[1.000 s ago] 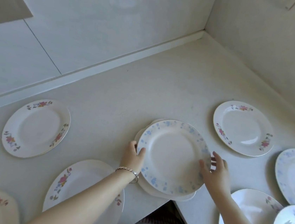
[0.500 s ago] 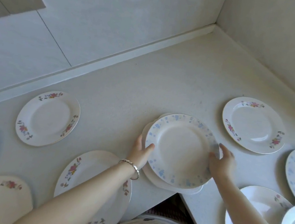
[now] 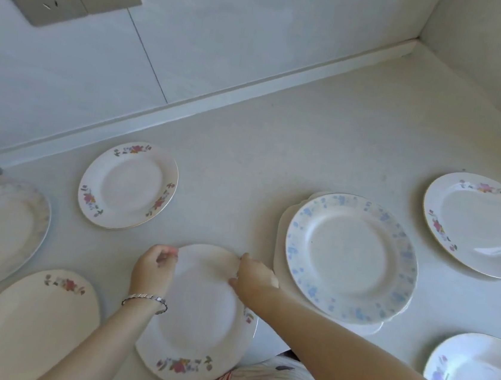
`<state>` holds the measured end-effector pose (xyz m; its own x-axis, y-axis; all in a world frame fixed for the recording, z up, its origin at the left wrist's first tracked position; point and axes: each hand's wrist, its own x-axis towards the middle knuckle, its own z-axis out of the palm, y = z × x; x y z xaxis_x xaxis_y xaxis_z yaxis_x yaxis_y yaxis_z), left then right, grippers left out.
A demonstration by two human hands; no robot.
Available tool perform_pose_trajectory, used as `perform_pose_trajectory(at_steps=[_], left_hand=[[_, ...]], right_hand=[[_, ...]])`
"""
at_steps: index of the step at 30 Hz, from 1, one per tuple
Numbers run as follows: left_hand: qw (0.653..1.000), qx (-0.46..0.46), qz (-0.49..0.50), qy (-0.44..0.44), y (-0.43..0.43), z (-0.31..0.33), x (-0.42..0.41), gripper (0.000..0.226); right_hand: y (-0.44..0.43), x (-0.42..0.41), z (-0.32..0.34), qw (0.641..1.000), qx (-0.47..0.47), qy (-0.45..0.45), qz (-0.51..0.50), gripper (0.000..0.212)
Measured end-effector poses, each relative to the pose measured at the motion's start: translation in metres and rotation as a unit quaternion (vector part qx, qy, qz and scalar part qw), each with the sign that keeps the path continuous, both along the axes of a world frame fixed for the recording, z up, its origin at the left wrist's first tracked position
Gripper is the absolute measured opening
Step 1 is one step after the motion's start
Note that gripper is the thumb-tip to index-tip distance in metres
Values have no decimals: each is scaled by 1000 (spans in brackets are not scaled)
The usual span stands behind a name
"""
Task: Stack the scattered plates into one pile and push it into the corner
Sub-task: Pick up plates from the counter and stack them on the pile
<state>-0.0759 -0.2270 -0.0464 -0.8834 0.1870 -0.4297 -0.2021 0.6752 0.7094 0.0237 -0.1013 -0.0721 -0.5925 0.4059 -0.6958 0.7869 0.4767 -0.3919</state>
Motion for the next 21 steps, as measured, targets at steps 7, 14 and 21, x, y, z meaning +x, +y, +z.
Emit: perform_pose_trajectory(at_steps=[7,14,21], left_hand=[[999,-15,28,-2,-9,7,-3,17],[992,40,-88,-79,30,44,18,20],[955,-76,-286,11,121,35,63,29]], right_hand=[[29,10,13,959,-172,106,-199,28],[101,73,77,852,-217,255,-402,24],[139,157,82,845,-16,267,-463,10]])
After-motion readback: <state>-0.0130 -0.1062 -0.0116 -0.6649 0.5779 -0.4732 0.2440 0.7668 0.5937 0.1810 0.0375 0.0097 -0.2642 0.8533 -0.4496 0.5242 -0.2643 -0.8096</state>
